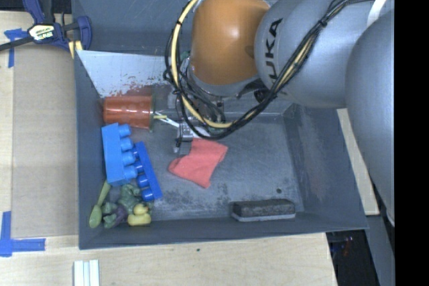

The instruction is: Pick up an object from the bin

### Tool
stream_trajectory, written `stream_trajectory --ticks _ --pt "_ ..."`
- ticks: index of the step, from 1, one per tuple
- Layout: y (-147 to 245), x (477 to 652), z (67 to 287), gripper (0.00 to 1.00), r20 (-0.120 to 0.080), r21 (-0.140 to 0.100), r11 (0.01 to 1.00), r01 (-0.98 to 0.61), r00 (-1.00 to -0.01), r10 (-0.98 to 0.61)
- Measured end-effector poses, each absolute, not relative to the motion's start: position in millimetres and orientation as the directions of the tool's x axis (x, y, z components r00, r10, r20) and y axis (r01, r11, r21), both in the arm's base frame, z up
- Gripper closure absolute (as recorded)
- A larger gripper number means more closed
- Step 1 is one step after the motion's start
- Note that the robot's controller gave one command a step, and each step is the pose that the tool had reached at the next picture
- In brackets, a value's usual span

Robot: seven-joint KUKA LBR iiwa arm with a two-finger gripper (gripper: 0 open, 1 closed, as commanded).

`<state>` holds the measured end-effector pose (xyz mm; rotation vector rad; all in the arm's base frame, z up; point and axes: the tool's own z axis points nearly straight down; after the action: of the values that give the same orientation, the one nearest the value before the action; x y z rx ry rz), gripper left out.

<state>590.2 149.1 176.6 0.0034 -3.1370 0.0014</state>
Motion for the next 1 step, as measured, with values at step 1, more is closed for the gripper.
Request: stream_trajectory --ticks 1 --pt "148.8 592.2 180.9 0.0 -0.003 0.001 1.0 0.0 -1.0 0.0"
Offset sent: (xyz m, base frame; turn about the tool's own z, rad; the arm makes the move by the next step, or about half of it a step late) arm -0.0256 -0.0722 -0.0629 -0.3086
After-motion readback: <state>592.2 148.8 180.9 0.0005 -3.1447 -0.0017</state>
